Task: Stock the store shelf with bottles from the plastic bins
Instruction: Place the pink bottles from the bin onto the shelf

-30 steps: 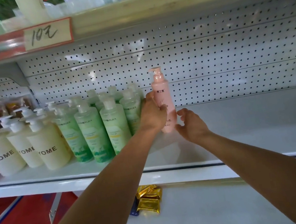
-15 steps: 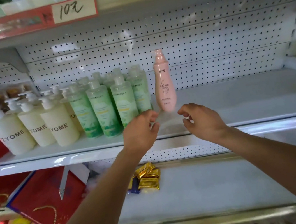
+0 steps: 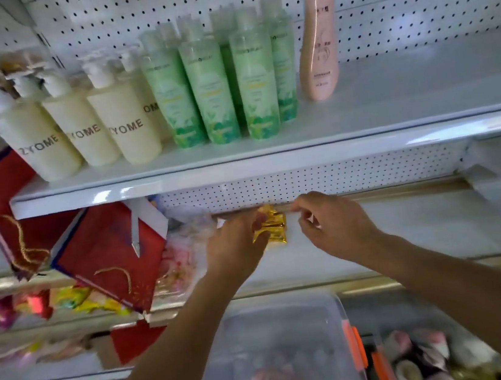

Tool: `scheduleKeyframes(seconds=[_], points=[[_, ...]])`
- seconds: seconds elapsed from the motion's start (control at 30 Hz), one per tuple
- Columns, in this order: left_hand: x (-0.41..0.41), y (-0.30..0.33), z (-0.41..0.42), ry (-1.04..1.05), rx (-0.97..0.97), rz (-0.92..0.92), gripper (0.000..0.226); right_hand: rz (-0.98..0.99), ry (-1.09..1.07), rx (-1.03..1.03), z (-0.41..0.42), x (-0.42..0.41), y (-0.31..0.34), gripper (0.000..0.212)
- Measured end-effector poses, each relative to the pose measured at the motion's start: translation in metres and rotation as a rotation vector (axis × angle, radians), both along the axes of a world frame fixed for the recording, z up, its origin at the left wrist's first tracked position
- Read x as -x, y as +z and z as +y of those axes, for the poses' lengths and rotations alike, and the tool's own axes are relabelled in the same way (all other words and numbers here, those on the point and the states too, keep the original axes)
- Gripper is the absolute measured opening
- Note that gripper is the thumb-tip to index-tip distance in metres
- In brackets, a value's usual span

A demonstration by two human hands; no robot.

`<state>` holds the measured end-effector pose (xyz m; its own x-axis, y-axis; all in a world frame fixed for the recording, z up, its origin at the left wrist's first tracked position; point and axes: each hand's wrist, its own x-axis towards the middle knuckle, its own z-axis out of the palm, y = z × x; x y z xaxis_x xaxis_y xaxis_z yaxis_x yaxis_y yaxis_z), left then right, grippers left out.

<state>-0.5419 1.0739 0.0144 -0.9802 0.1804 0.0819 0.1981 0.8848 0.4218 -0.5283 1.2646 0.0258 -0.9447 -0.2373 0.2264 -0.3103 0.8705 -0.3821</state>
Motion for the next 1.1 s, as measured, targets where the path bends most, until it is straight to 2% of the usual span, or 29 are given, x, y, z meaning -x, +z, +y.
scheduleKeyframes(seconds=[0.3, 0.6, 0.73, 0.87, 0.93, 1.03, 1.1], points=[[-0.024, -0.129, -0.052, 0.036, -0.035, -0.302, 0.020, -0.378, -0.067, -0.028, -0.049, -0.026, -0.134, 0.027], [-0.057, -0.279, -0.074, 0.041, -0.055, -0.622, 0.023, -0.709, -0.068, -0.085, -0.062, -0.062, -0.281, 0.032], [-0.063, -0.336, -0.075, -0.036, 0.035, -0.697, 0.029, -0.836, -0.083, -0.134, -0.066, -0.069, -0.338, 0.035], [-0.064, -0.388, -0.071, -0.145, 0.194, -0.690, 0.038, -0.933, -0.043, -0.212, -0.071, -0.071, -0.389, 0.037], [-0.066, -0.413, -0.071, -0.245, 0.336, -0.666, 0.053, -0.963, -0.040, -0.273, -0.074, -0.072, -0.411, 0.042], [-0.070, -0.448, -0.074, -0.457, 0.602, -0.663, 0.088, -1.017, -0.066, -0.320, -0.076, -0.073, -0.438, 0.056], [-0.070, -0.465, -0.074, -0.531, 0.679, -0.654, 0.103, -1.057, -0.051, -0.336, -0.076, -0.074, -0.453, 0.068]])
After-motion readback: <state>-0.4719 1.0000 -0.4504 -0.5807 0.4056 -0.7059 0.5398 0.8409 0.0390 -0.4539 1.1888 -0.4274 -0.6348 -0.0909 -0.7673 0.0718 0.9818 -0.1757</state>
